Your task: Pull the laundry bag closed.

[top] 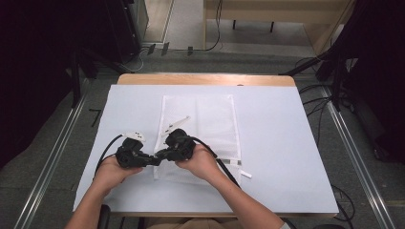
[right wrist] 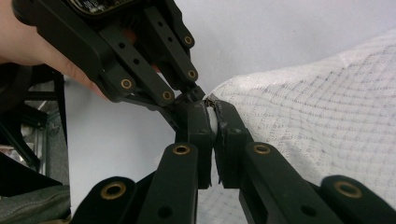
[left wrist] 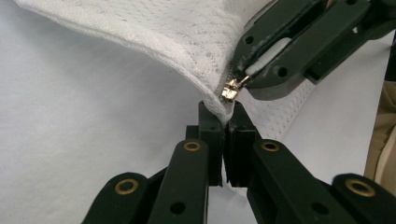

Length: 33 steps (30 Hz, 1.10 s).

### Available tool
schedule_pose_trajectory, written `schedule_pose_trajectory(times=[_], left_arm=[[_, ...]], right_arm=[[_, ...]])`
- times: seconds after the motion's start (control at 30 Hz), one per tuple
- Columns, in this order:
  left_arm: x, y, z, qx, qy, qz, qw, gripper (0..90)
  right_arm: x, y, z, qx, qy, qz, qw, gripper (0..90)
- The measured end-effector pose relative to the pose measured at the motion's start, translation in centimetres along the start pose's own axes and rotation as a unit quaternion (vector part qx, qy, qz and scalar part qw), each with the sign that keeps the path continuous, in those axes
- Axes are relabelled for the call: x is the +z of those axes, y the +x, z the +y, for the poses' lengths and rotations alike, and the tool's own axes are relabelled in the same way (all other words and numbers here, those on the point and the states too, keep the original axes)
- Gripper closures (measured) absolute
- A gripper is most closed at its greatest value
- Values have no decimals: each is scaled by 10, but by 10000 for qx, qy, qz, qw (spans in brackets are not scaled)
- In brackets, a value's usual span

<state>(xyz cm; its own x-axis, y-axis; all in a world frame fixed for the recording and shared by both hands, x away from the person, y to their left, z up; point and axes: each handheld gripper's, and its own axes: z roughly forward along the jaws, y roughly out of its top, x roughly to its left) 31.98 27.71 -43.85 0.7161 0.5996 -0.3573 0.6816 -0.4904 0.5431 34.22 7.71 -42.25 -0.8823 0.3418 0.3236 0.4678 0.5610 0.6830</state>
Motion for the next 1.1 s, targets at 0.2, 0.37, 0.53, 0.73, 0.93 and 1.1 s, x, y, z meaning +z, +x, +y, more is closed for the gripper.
schedule_pose_trajectory(times=[0.2, 0.37, 0.53, 0.73, 0.93, 1.1], left_arm=[[-1, 0, 0, 9, 47, -13, 10000, 888], [-2, 0, 0, -26, 59, -33, 10000, 891], [-4, 0, 1, -43, 97, 4, 9999, 895], [-3, 0, 0, 32, 146, 11, 9999, 890], [0, 2, 1, -7, 151, 10, 9999, 835], [3, 2, 1, 63, 190, 34, 9998, 819]], right_arm=[[2, -3, -2, 25, 45, -10, 10000, 876], [3, -6, -4, 35, 49, 4, 10000, 878], [4, -7, -7, 39, 65, -26, 10000, 879], [3, -8, -8, 74, 66, 10, 10000, 879], [1, -2, -6, -54, 50, 81, 9999, 879], [3, -2, -6, -78, 124, 164, 9998, 878]])
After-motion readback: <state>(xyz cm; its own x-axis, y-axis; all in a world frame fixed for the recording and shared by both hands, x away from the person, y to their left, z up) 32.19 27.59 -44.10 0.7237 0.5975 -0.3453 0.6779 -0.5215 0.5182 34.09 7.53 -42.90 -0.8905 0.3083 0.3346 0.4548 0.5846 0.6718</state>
